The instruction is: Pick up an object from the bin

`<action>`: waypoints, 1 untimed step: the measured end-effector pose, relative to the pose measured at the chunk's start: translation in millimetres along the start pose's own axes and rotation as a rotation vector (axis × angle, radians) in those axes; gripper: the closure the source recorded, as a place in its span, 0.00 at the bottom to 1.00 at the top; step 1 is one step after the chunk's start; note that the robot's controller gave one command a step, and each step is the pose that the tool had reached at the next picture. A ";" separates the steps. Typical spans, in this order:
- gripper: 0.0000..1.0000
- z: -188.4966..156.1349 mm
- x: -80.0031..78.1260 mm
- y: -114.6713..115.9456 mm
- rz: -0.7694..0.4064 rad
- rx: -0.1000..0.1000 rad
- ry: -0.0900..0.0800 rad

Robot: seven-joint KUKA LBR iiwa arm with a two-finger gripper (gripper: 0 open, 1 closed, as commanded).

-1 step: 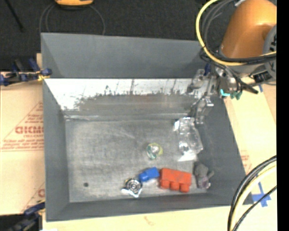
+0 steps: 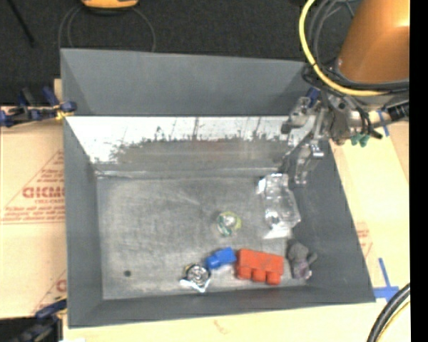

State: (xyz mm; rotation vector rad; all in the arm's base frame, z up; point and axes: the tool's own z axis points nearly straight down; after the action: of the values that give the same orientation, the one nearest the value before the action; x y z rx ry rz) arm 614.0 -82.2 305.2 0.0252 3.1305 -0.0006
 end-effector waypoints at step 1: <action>0.00 102.9 76.0 -32.7 0.064 -0.001 0.019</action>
Offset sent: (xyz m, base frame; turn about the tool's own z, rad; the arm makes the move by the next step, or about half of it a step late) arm -0.0723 -0.0298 -0.0993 0.0587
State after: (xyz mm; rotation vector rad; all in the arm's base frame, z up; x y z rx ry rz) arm 538.6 -113.7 201.6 0.1257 3.1469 0.0020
